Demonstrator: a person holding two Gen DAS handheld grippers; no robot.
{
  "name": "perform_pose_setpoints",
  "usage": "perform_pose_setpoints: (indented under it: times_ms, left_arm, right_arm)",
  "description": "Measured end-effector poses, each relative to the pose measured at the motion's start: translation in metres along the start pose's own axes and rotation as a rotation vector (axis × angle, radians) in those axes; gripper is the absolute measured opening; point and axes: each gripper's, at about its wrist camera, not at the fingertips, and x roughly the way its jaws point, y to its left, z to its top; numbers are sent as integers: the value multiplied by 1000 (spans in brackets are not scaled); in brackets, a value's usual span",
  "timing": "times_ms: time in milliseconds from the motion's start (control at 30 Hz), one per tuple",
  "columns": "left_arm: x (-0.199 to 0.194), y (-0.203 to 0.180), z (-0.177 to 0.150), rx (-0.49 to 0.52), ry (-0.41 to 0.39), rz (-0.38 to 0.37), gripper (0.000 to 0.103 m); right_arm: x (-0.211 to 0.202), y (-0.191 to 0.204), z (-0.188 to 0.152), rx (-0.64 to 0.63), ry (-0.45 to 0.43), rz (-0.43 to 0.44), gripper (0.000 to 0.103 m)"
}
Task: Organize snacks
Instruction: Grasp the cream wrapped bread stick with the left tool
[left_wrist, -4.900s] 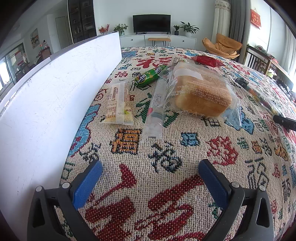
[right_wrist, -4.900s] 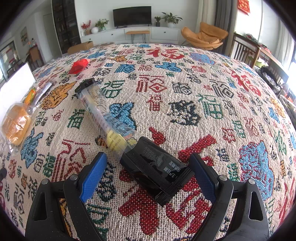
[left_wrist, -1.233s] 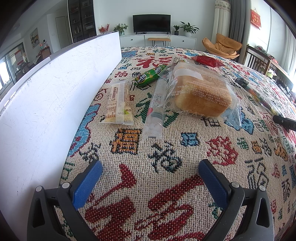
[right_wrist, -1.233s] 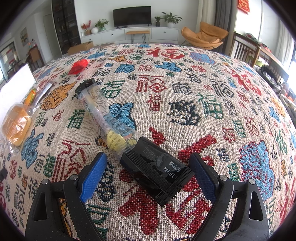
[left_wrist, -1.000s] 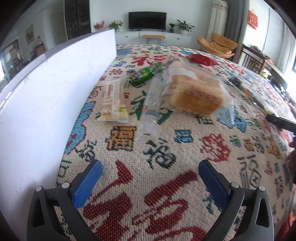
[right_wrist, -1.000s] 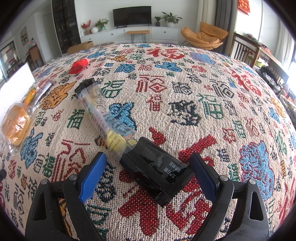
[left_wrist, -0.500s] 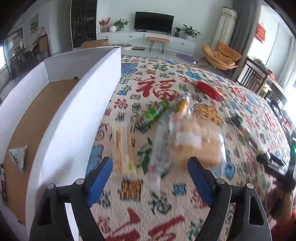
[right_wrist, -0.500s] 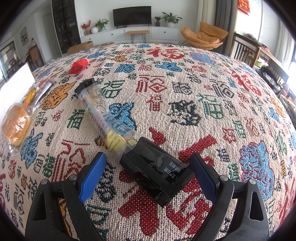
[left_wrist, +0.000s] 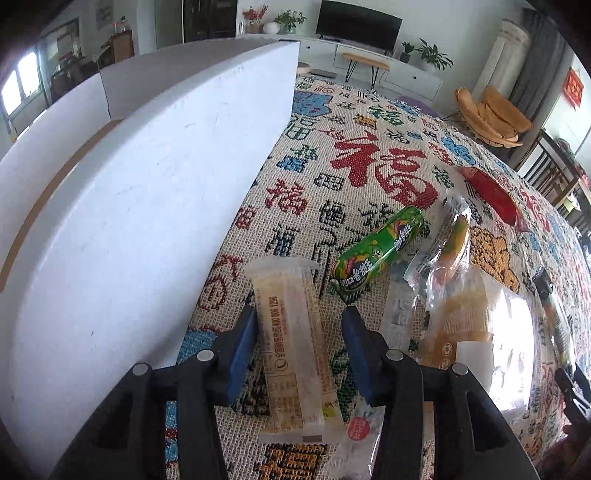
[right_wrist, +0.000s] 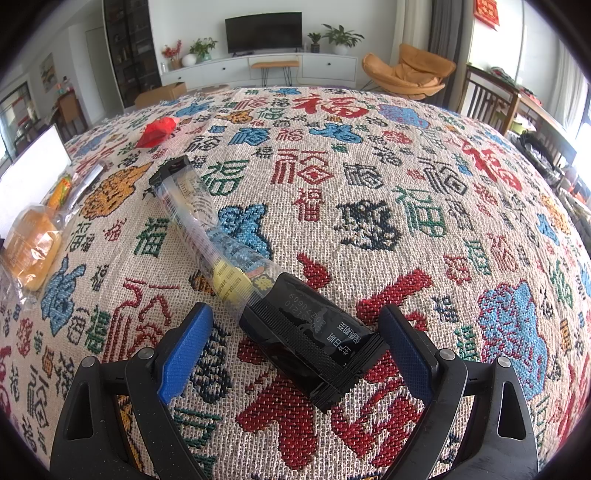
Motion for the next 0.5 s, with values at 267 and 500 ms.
perform_pose_setpoints:
  times_ms: [267,500]
  left_arm:
    - [-19,10,-27,49,-33,-6,28]
    - [-68,27,-102,54,-26,-72,28]
  right_arm:
    - [0,0,0,0,0,0,94]
    - [0,0,0,0,0,1,94]
